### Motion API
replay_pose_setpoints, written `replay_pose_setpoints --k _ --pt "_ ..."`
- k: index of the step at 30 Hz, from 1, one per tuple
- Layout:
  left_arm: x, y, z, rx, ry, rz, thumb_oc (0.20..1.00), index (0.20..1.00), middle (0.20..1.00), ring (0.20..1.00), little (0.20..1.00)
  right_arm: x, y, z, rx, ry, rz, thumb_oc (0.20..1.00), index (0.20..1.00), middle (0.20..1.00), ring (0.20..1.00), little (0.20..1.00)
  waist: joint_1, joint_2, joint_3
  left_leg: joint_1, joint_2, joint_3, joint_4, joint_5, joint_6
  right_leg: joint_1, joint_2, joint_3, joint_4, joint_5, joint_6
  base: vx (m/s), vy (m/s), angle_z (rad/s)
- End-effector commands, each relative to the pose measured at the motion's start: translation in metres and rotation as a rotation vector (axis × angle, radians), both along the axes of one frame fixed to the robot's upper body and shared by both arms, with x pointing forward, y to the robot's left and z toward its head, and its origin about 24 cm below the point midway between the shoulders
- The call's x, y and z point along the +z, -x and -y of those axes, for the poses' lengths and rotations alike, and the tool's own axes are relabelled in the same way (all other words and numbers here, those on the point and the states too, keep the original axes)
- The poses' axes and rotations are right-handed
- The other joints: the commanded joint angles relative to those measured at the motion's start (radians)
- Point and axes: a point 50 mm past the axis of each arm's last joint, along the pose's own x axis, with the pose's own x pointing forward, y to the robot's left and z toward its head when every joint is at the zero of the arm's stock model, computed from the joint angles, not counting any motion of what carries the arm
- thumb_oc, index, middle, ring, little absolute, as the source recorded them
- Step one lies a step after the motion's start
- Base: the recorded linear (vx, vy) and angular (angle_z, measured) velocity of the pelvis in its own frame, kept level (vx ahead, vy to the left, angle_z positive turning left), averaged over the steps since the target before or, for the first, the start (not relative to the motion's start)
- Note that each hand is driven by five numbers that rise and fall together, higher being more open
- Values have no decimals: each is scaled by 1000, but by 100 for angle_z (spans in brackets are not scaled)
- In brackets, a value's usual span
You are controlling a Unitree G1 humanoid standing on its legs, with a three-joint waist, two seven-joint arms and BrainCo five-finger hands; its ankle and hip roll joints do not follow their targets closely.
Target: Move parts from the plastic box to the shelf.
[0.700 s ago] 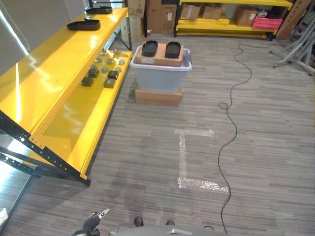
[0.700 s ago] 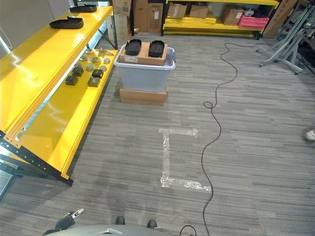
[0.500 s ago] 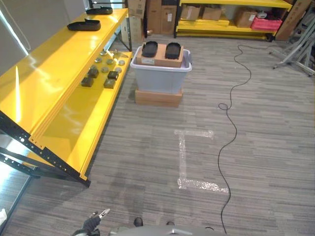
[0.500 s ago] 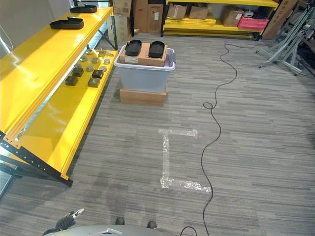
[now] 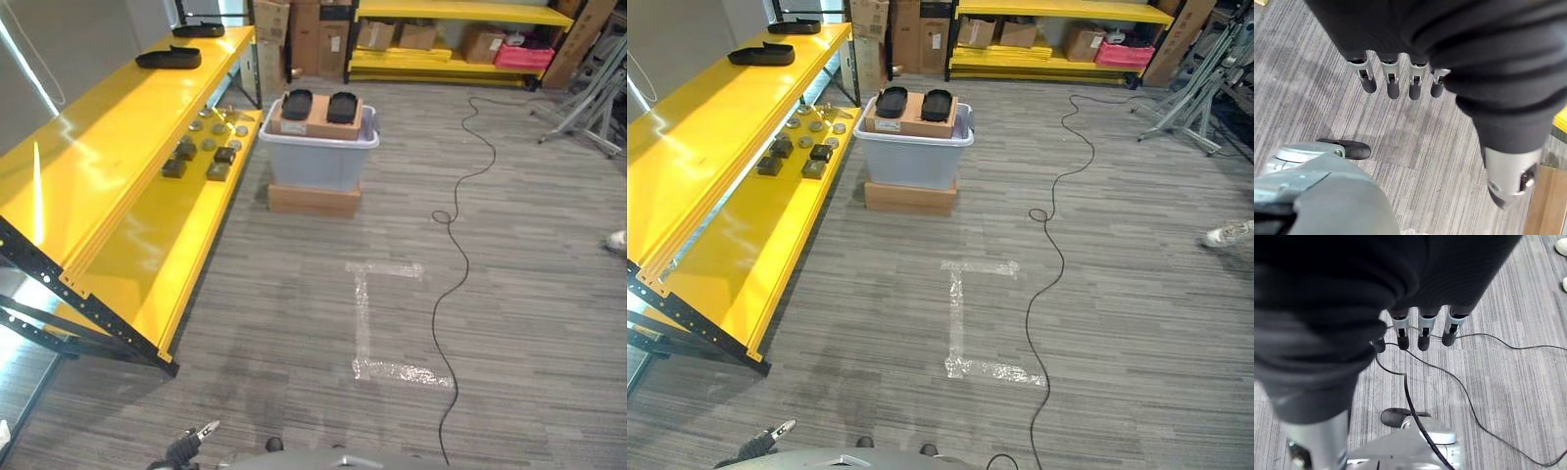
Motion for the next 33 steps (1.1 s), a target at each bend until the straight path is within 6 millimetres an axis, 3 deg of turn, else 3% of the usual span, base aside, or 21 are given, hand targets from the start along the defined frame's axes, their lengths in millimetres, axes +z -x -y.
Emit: replay_pose_setpoints --k 1,24,33 --pt "-1 -8 5 -30 -4 -11 1000 1000 1000 1000 1000 2 0 9 21 55 -34 1000 1000 1000 1000 1000 13 -12 -23 -25 -34 0 20 -72 9 -34 -37 14 19 -10 82 0 0 0" --pt "-5 -4 12 -42 28 -98 1000 1000 1000 1000 1000 3 -6 11 64 98 -12 1000 1000 1000 1000 1000 6 -6 -35 -18 -31 9 21 -72 5 -27 -41 14 14 -7 83 0 0 0" --pt "-2 -18 14 99 125 -4 1000 1000 1000 1000 1000 9 -36 16 -1 168 228 1000 1000 1000 1000 1000 1 -11 -41 -11 -28 14 19 -73 6 -23 -42 15 16 -3 86 0 0 0"
